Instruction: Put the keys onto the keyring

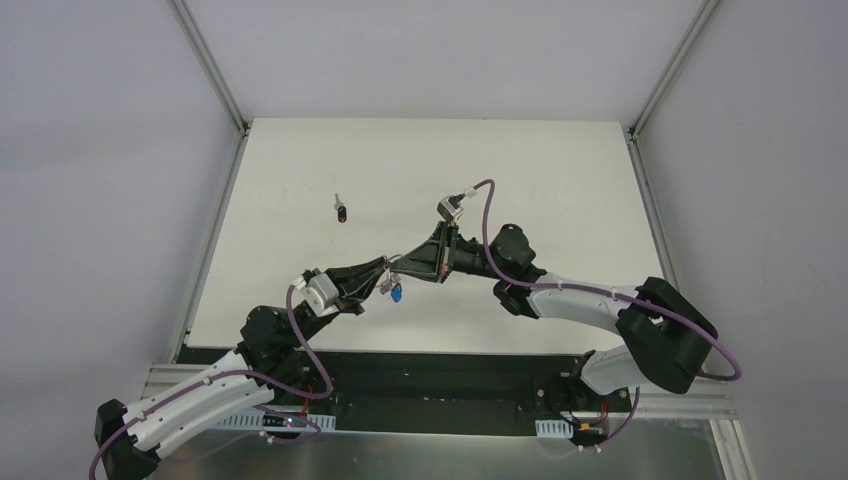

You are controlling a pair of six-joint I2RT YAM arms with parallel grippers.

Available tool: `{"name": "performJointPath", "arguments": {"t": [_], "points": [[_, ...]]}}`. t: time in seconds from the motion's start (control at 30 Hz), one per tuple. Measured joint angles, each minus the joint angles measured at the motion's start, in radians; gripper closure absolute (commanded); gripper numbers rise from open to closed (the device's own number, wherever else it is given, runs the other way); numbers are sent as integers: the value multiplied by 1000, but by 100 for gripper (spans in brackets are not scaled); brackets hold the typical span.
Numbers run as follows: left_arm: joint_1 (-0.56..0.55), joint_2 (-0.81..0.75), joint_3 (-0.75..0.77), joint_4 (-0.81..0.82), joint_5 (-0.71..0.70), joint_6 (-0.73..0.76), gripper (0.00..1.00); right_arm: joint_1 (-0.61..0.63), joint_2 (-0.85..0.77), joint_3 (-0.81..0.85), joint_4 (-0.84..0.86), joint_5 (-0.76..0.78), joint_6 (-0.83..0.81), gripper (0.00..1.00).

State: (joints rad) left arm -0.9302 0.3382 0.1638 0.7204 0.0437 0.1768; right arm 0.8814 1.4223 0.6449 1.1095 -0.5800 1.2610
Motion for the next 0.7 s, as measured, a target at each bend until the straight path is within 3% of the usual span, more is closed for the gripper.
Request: {"name": "performJointPath", "arguments": {"t": [0.7], "points": [[2, 0, 0, 15, -26, 0, 100, -2, 44, 43, 38, 8, 14, 100]]}}
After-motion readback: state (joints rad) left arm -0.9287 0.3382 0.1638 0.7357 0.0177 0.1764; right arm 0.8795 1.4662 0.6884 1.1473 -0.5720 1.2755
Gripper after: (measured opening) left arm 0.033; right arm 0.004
